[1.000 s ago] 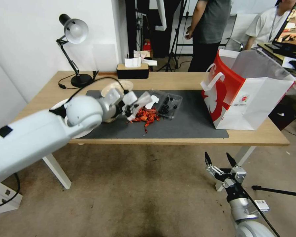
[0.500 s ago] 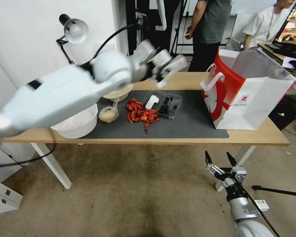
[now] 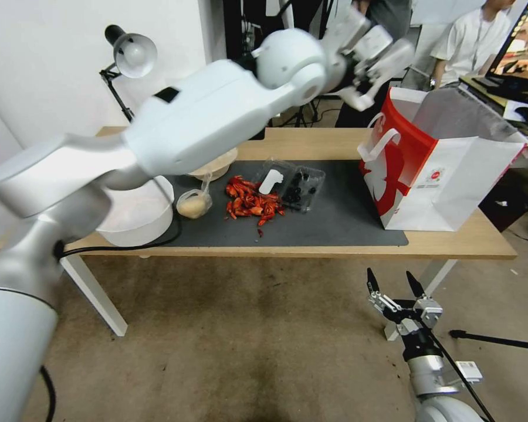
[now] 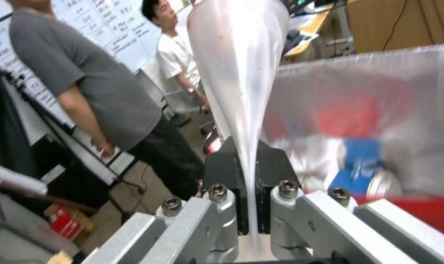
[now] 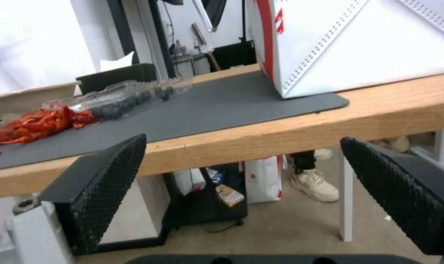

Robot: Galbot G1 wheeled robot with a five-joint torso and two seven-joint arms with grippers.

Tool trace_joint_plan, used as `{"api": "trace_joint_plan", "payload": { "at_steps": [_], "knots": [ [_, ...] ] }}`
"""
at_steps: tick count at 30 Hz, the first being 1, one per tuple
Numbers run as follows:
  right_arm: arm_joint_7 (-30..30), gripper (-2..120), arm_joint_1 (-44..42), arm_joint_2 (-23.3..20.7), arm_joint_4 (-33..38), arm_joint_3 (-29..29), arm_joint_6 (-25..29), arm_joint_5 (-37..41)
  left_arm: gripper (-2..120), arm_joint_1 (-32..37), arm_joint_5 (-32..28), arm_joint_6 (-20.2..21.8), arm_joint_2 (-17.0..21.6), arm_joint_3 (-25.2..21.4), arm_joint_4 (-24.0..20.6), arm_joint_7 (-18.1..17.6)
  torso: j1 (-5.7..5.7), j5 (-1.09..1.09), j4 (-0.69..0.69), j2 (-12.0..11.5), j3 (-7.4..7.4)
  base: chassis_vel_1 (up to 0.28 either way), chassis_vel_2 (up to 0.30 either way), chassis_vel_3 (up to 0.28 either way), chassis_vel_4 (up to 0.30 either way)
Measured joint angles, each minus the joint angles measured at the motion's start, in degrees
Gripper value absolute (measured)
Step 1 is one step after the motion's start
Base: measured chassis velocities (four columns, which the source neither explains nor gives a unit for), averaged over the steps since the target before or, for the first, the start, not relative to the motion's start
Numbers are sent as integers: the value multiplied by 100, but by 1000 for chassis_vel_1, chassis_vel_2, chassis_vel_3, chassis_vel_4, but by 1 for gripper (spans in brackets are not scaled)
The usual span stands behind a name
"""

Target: Pick up the trash from the table and place it into the takeout bag.

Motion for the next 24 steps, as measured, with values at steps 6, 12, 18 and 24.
{"api": "trace_joint_plan", "payload": {
  "at_steps": [6, 12, 18, 24],
  "knots": [
    [0, 100, -2, 9, 0, 42, 17, 11, 1, -103, 92, -269, -534, -76, 697, 264, 0, 0, 1, 0, 0, 0, 0, 0, 0],
    [-4, 100, -1, 33, -30, 44, 55, 25, 1, -171, 159, -665, -865, 18, 1017, 618, 0, -1, 1, 0, 0, 0, 0, 0, 0],
    [-26, 100, -15, 72, -62, 14, 82, 24, 1, -158, 154, -1201, -860, 563, 876, 1115, 0, -1, 1, 0, 0, 0, 0, 0, 0],
    [-27, 100, -16, 99, -19, 6, 82, 16, 5, -131, 207, -1607, -846, 923, 758, 1322, 0, -1, 0, 0, 0, 0, 0, 0, 0]
  ]
}}
